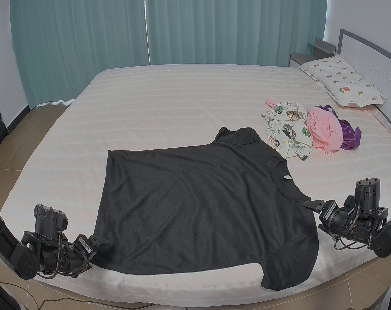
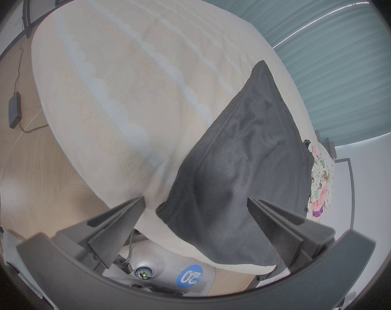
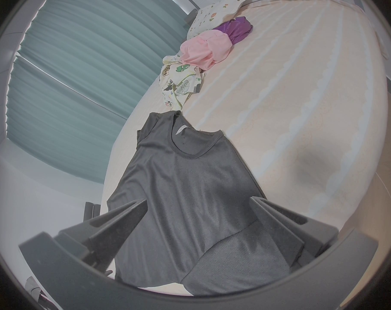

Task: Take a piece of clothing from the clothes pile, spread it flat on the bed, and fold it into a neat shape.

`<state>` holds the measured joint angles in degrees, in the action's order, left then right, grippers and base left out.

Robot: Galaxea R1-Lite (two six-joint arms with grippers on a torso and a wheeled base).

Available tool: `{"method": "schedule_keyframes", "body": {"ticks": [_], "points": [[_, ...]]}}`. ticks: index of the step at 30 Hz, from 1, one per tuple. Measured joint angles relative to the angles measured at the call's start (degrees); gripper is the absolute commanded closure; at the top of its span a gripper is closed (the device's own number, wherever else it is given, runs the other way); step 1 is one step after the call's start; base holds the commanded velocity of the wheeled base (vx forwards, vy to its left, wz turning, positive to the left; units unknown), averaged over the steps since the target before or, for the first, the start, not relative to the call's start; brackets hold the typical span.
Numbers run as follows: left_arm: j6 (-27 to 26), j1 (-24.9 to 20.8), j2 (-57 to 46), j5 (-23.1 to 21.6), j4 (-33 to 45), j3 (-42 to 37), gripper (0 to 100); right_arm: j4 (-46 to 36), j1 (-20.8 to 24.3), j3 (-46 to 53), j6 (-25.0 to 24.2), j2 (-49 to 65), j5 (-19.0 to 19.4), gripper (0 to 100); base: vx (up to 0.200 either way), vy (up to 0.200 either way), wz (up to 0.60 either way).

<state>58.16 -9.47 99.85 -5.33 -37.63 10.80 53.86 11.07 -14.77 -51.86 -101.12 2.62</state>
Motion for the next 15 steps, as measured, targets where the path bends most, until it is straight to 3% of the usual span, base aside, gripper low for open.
{"method": "schedule_keyframes", "body": {"ticks": [6, 7, 15], "points": [[0.00, -0.09, 2.60, 0.98, -3.30, 0.28, 0, 0.01, -0.05, 0.59, 0.11, -0.01, 0.09, 0, 0.000, 0.000, 0.00], [0.00, -0.09, 2.79, 1.01, -3.52, 0.28, 100, 0.01, -0.05, 0.63, 0.22, -0.01, 0.09, 0, 0.000, 0.000, 0.00], [0.11, -0.11, 3.84, 1.10, -4.07, -0.30, 100, -0.16, -0.44, 1.33, 3.66, -0.04, 0.11, 0, 0.000, 0.000, 0.00]]}}
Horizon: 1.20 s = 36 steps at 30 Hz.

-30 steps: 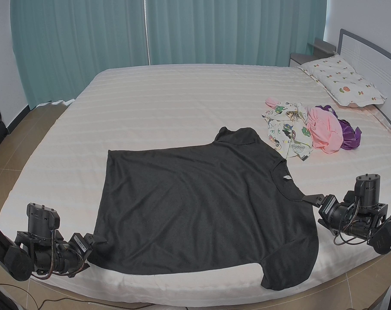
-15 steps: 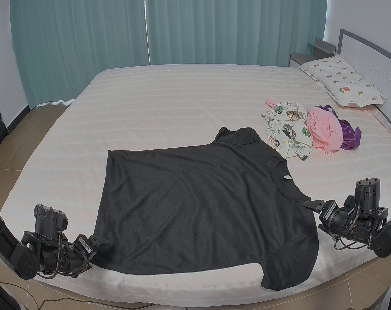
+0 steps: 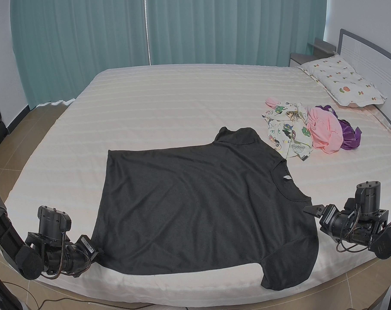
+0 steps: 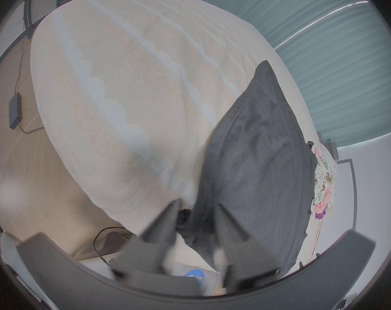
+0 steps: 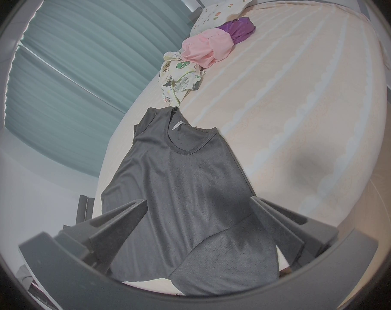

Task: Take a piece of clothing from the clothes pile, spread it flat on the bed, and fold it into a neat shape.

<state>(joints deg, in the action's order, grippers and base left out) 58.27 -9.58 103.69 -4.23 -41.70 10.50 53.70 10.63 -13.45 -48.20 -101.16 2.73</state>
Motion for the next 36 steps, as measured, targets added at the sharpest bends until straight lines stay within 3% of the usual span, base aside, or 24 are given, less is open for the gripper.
{"method": "schedule_keyframes", "body": {"ticks": [7, 15, 31, 32, 36], "points": [[-0.11, 0.61, -1.79, 0.00, -0.11, -0.20, 100, -0.57, -0.72, 0.66, 3.75, -0.35, 0.79, 0, 0.000, 0.000, 0.00], [-0.06, 2.26, -4.94, -0.01, -0.11, 0.96, 100, -0.96, -4.02, 1.05, 11.23, -2.23, 4.66, 0, 0.000, 0.000, 0.00], [0.95, 4.11, -6.80, -0.37, -0.22, 2.56, 100, -1.37, -6.06, -0.83, 12.19, -6.95, 10.26, 0, 0.000, 0.000, 0.00], [0.96, 4.11, -6.81, -0.41, -0.22, 2.58, 100, -1.37, -6.01, -1.11, 12.19, -7.39, 10.33, 100, 0.000, 0.000, 0.00], [1.04, 4.11, -6.81, -0.45, -0.20, 2.58, 100, -1.10, -5.95, -2.34, 12.00, -8.94, 10.44, 100, 0.000, 0.000, 0.00]]}}
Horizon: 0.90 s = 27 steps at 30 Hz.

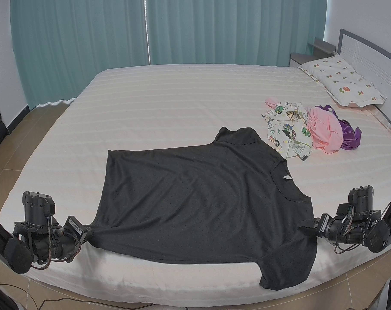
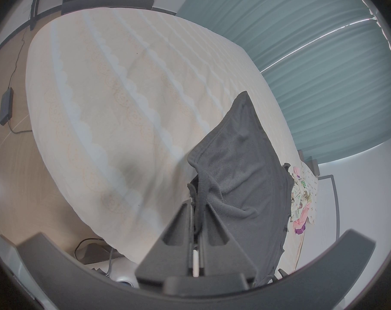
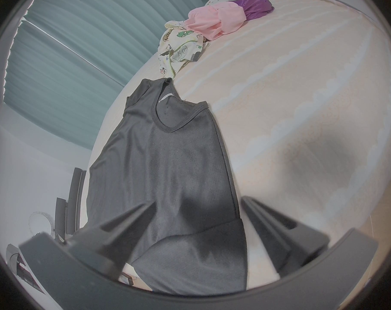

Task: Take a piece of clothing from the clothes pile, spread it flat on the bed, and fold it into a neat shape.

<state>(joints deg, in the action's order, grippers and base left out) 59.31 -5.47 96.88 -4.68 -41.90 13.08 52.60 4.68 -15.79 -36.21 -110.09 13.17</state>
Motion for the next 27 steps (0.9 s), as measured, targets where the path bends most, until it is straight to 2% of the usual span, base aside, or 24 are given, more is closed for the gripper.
{"method": "schedule_keyframes", "body": {"ticks": [10, 17, 22, 23, 27], "points": [[-0.22, 0.05, -0.05, 0.28, 0.02, 0.26, 100, 0.50, -2.12, -5.81, -0.44, -1.10, 0.21, 100, 0.000, 0.000, 0.00], [-0.29, 0.11, 0.12, 0.30, 0.09, 1.94, 100, 0.13, -2.65, -12.46, -0.49, -2.23, 3.91, 100, 0.000, 0.000, 0.00], [0.17, 0.11, 0.74, 0.23, 0.07, 2.73, 100, -0.11, -1.85, -16.21, -0.44, -4.68, 4.27, 100, 0.000, 0.000, 0.00], [0.37, 0.11, 0.91, 0.23, 0.07, 2.84, 100, -0.11, -1.73, -17.03, -0.41, -5.36, 4.27, 0, 0.000, 0.000, 0.00], [0.90, 0.10, 1.52, 0.00, 0.05, 3.07, 100, 0.24, -1.49, -19.47, -0.41, -7.88, 4.27, 0, 0.000, 0.000, 0.00]]}}
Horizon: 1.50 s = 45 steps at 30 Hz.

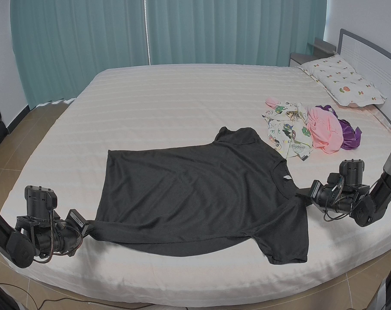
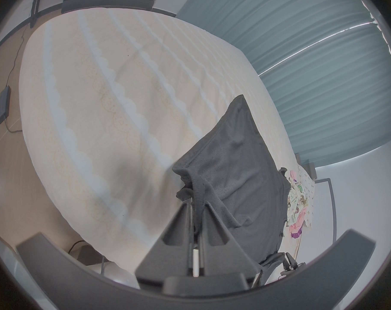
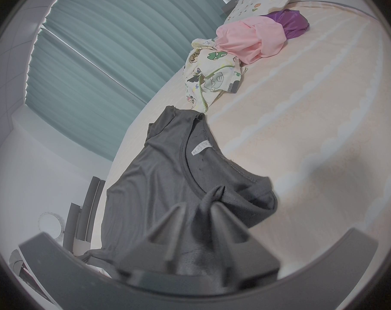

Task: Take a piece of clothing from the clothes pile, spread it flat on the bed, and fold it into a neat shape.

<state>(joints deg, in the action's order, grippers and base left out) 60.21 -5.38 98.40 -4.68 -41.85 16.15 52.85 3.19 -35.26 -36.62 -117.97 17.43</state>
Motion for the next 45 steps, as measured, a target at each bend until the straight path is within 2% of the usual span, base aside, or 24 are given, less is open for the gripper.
{"method": "schedule_keyframes", "body": {"ticks": [9, 16, 27, 43, 44, 45], "points": [[0.13, -0.10, 0.82, -0.21, -0.05, 0.02, 100, -4.73, -2.65, -0.02, -0.07, 0.55, -0.09, 0, 0.000, 0.000, 0.00], [0.09, 0.00, 0.85, -0.27, -0.09, -0.09, 100, -11.41, -4.88, 4.69, -0.44, 7.69, 3.21, 0, 0.000, 0.000, 0.00], [0.13, -0.10, 0.68, -0.24, -0.07, -0.61, 100, -15.92, 0.49, 15.14, 0.33, 14.32, 4.33, 0, 0.000, 0.000, 0.00], [0.15, -0.10, 0.68, -0.33, -0.05, -0.67, 100, -16.18, 6.10, 17.04, 0.24, 12.76, 4.24, 0, 0.000, 0.000, 0.00], [0.15, -0.10, 0.68, -0.33, -0.07, -0.65, 100, -16.14, 6.23, 17.04, 0.26, 12.46, 4.21, 100, 0.000, 0.000, 0.00], [0.15, -0.10, 0.68, -0.33, -0.05, -0.65, 100, -16.12, 6.36, 17.04, 0.24, 12.21, 4.18, 100, 0.000, 0.000, 0.00]]}}
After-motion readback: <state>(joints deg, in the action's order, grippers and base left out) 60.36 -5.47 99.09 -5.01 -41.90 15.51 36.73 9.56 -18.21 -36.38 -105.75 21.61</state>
